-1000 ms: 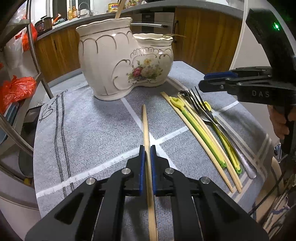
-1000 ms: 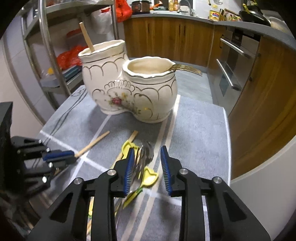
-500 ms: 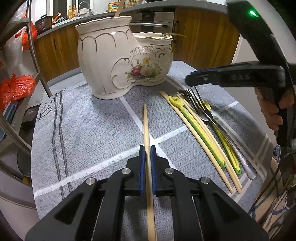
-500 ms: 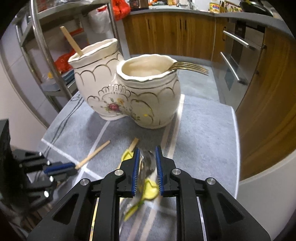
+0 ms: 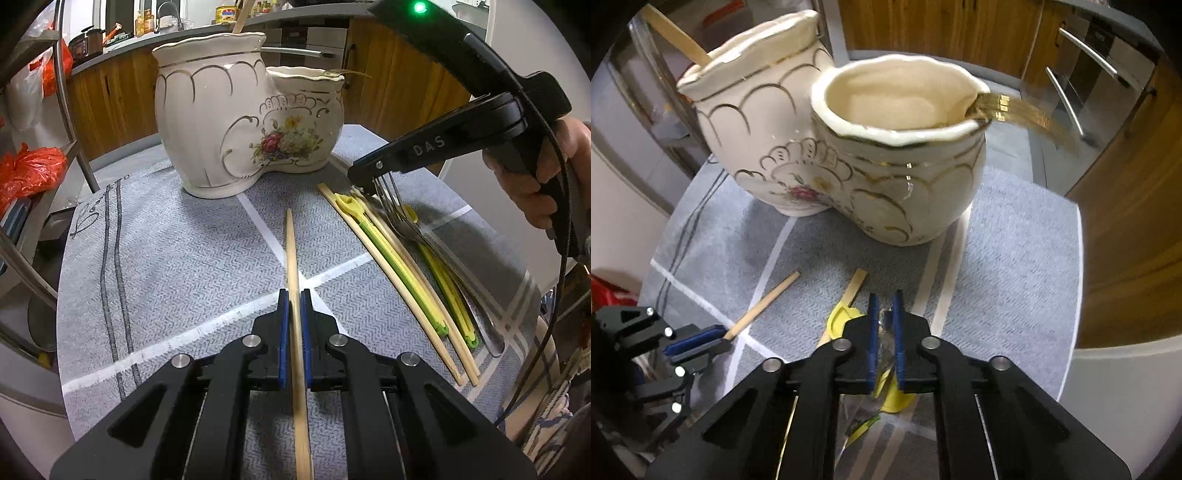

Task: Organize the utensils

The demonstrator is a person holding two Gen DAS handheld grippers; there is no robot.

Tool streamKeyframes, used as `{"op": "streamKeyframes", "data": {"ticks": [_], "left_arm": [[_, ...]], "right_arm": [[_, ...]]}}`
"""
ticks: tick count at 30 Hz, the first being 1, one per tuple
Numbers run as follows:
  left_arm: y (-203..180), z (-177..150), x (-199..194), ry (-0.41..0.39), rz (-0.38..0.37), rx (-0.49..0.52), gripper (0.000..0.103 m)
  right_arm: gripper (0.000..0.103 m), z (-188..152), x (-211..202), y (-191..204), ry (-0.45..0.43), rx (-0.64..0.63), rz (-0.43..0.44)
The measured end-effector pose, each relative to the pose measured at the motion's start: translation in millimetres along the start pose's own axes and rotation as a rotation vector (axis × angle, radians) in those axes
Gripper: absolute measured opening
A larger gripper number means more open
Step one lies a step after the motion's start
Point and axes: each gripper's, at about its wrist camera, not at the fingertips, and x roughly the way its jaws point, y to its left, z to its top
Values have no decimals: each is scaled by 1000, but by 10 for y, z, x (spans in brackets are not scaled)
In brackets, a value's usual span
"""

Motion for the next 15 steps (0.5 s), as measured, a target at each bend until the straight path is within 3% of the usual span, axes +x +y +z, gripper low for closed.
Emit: {"op": "streamKeyframes", "data": {"ticks": [8,15], "left_arm": [[40,-15,-14,-7,-11,-8,6],[34,-20,-31,-20,-26,-10,6]], "right_arm": [[3,-142,-301,-69,-135,15,-12],[3,-355,-562,-90,-309,7,-6]]}}
